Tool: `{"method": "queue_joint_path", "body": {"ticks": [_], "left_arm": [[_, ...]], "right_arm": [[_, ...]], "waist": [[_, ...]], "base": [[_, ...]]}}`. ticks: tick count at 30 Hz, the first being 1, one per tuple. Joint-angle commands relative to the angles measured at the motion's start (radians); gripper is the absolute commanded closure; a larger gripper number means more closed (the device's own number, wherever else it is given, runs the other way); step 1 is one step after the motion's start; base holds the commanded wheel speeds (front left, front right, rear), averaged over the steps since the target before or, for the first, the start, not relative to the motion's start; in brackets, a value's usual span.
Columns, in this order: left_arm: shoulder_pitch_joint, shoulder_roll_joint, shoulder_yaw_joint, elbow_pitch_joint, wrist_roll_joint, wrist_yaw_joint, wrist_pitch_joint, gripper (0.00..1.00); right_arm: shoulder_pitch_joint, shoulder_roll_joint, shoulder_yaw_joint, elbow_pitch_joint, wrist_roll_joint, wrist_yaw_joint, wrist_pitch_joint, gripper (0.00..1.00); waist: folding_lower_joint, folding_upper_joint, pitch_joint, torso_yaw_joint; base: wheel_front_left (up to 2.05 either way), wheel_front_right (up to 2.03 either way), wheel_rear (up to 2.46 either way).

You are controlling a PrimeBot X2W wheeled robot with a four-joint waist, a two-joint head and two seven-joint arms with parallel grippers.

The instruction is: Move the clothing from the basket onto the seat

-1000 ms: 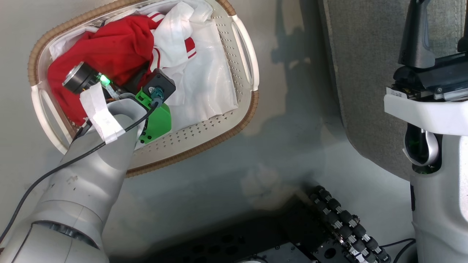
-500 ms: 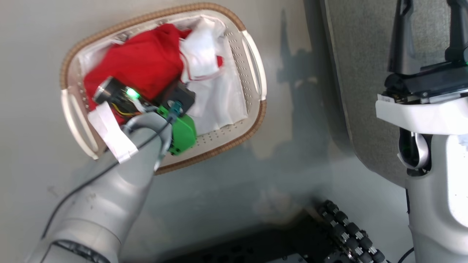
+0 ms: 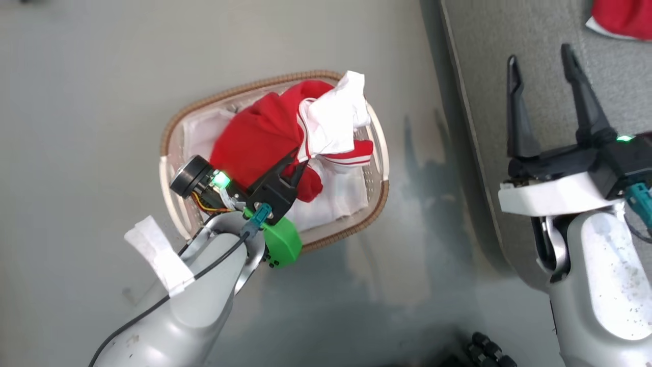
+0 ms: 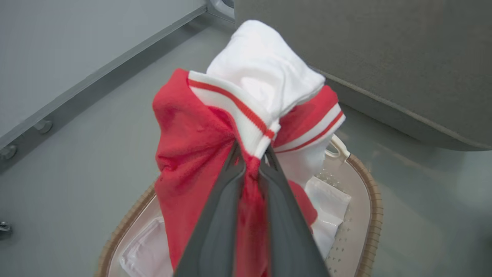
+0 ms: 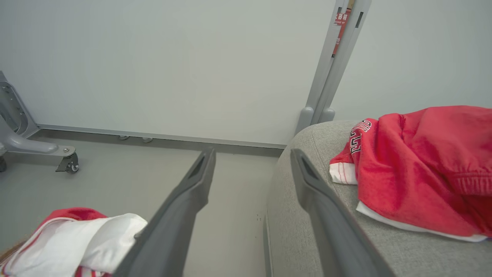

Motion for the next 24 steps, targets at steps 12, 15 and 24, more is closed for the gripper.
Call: {"method": "queue_joint_path", "body": {"ticks": [12,15,24], "left_arm": [[0.116,0.050,0.051,-0.246,-0.069,0.025,-0.005,1.00],[0.104,0.031,0.072,-0.282,-0.091,0.043,0.000,1.00],[0.047,0.004,0.113,-0.355,-0.128,0.083,0.029,1.00]], "right_arm": [[0.158,-0.004,0.010,0.115,-0.022,-0.001,-0.002,0.00],[0.187,-0.004,0.027,0.136,-0.029,-0.001,-0.002,0.00],[0.222,-0.004,0.120,0.185,-0.011,-0.001,-0.002,0.00]], "waist": [[0.0000,0.0000,-0.401,0.075],[0.0000,0.0000,-0.447,0.082],[0.0000,0.0000,-0.525,0.100]], "base": [[0.00,0.00,0.00],[0.00,0.00,0.00],[0.00,0.00,0.00]]}}
